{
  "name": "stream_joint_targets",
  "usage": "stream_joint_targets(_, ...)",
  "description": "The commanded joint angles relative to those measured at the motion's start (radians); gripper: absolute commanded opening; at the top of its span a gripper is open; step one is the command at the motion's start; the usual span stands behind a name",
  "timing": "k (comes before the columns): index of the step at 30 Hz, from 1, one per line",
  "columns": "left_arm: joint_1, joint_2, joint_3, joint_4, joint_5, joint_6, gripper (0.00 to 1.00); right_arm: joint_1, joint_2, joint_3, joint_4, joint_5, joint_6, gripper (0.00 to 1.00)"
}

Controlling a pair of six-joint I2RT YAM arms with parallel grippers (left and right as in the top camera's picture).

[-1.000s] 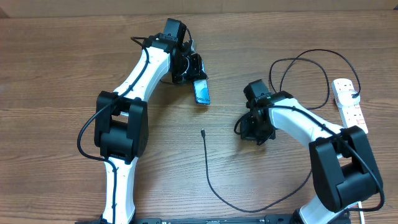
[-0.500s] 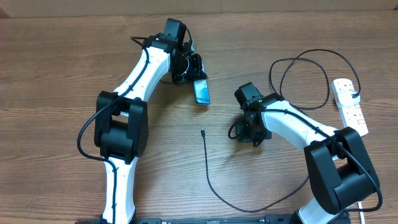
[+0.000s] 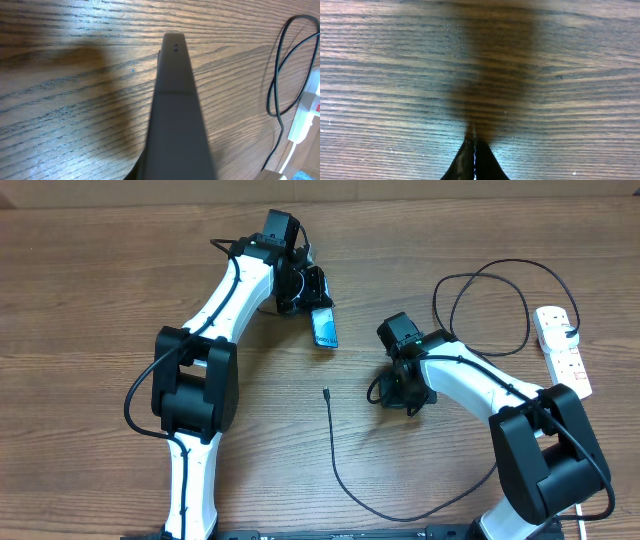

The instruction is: Plug charger to phone and switch on socket

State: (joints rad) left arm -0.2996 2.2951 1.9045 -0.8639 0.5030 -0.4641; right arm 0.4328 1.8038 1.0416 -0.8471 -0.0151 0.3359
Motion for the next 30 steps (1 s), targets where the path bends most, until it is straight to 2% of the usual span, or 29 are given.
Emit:
stream_joint_targets(1, 0.005, -0.006, 0.008, 0.004, 0.01, 0.023, 0.04, 0.005, -0.004, 0.005, 0.009, 0.013, -0.003, 0.04)
stream_joint_targets(7, 0.005, -0.006, 0.008, 0.005, 0.01, 0.023, 0.04, 0.005, -0.004, 0.005, 0.005, -0.003, -0.007, 0.04)
stream_joint_targets(14, 0.005, -0.006, 0.008, 0.005, 0.01, 0.023, 0.04, 0.005, -0.004, 0.005, 0.006, -0.079, -0.084, 0.04)
stream_joint_targets(30, 0.005, -0.006, 0.008, 0.005, 0.001, 0.023, 0.04, 0.005, -0.004, 0.005, 0.005, -0.113, -0.084, 0.04)
